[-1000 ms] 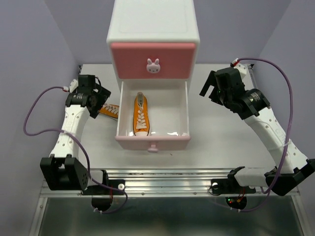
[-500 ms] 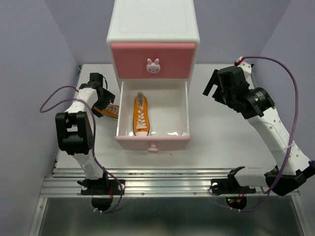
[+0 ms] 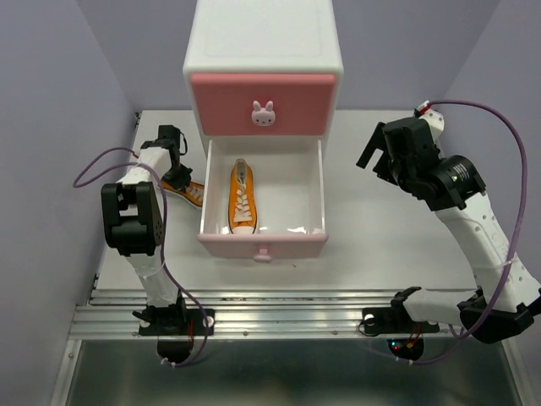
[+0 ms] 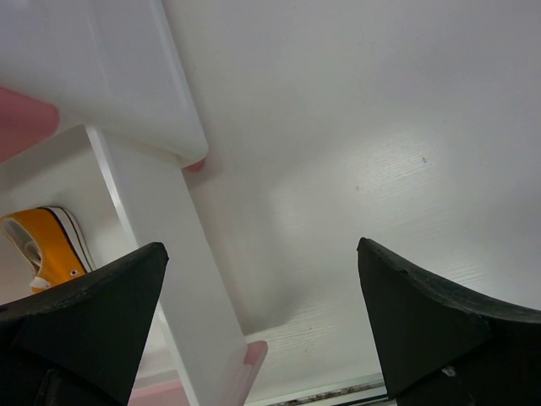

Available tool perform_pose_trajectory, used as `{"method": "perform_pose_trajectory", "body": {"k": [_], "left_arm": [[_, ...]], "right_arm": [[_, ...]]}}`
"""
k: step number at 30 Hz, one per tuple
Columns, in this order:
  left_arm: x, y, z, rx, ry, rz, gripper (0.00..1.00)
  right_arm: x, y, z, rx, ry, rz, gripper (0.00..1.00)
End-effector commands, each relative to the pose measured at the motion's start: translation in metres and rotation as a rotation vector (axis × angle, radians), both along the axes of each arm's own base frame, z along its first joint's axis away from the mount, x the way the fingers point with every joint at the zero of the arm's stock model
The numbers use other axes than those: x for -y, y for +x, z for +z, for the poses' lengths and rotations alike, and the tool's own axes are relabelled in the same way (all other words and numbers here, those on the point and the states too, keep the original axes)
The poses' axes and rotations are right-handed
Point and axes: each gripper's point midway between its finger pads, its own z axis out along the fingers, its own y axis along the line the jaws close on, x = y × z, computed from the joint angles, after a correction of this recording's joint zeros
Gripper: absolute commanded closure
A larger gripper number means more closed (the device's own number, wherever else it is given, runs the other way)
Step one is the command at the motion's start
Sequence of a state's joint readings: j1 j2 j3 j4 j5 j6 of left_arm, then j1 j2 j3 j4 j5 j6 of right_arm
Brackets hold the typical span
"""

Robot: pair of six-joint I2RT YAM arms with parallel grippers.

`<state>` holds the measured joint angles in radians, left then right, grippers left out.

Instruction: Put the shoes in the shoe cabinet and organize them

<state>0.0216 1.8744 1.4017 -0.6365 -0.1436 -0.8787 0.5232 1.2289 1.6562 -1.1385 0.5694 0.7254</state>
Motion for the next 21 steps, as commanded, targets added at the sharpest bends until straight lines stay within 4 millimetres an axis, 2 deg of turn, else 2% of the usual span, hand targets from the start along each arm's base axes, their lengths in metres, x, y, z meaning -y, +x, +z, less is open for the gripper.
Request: {"method": "perform_pose_trajectory", "body": {"k": [1, 2, 5, 6, 8, 9, 10, 11, 13, 14, 15, 17, 18, 19, 21], "left_arm": [[-0.022, 0.006, 0.082, 0.172, 0.076, 0.022, 1.0], [-0.027, 0.004, 0.094, 0.195, 0.094, 0.028, 1.0], [-0.04, -0.003, 0.148, 0.304, 0.139, -0.019, 1.0], [-0.04, -0.006, 0.175, 0.375, 0.152, -0.049, 1.0], [-0.035, -0.01, 0.207, 0.467, 0.171, -0.132, 1.0], [-0.03, -0.02, 0.233, 0.54, 0.177, -0.166, 1.0], [-0.028, -0.027, 0.244, 0.571, 0.176, -0.172, 1.0], [-0.024, -0.041, 0.262, 0.623, 0.171, -0.183, 1.0], [-0.017, -0.055, 0.275, 0.672, 0.141, -0.173, 1.0], [-0.012, -0.063, 0.271, 0.673, 0.114, -0.17, 1.0], [-0.002, -0.077, 0.278, 0.705, 0.065, -0.181, 1.0], [0.025, -0.087, 0.276, 0.729, -0.079, -0.218, 1.0], [0.037, -0.097, 0.287, 0.776, -0.124, -0.216, 1.0], [0.045, -0.102, 0.287, 0.784, -0.144, -0.228, 1.0], [0.054, -0.114, 0.3, 0.826, -0.157, -0.234, 1.0]], "right_arm": [[0.008, -0.004, 0.014, 0.056, 0.039, -0.041, 0.0], [0.007, -0.004, 0.014, 0.058, 0.046, -0.041, 0.0], [0.005, -0.003, 0.014, 0.072, 0.061, -0.04, 0.0], [0.005, -0.002, 0.014, 0.078, 0.065, -0.04, 0.0], [0.004, -0.001, 0.013, 0.082, 0.068, -0.04, 0.0], [0.004, -0.001, 0.01, 0.076, 0.063, -0.033, 0.0], [0.003, -0.001, 0.011, 0.082, 0.065, -0.028, 0.0], [0.003, -0.001, 0.01, 0.082, 0.064, -0.027, 0.0], [0.003, -0.002, 0.008, 0.081, 0.063, -0.025, 0.0], [0.003, -0.002, 0.007, 0.082, 0.066, -0.023, 0.0], [0.001, -0.002, 0.005, 0.077, 0.064, -0.01, 0.0], [-0.002, -0.001, 0.003, 0.074, 0.071, 0.008, 0.0], [-0.003, -0.001, 0.002, 0.072, 0.07, 0.011, 0.0], [-0.004, -0.001, 0.0, 0.068, 0.071, 0.013, 0.0], [-0.006, 0.001, 0.0, 0.068, 0.072, 0.026, 0.0]]}}
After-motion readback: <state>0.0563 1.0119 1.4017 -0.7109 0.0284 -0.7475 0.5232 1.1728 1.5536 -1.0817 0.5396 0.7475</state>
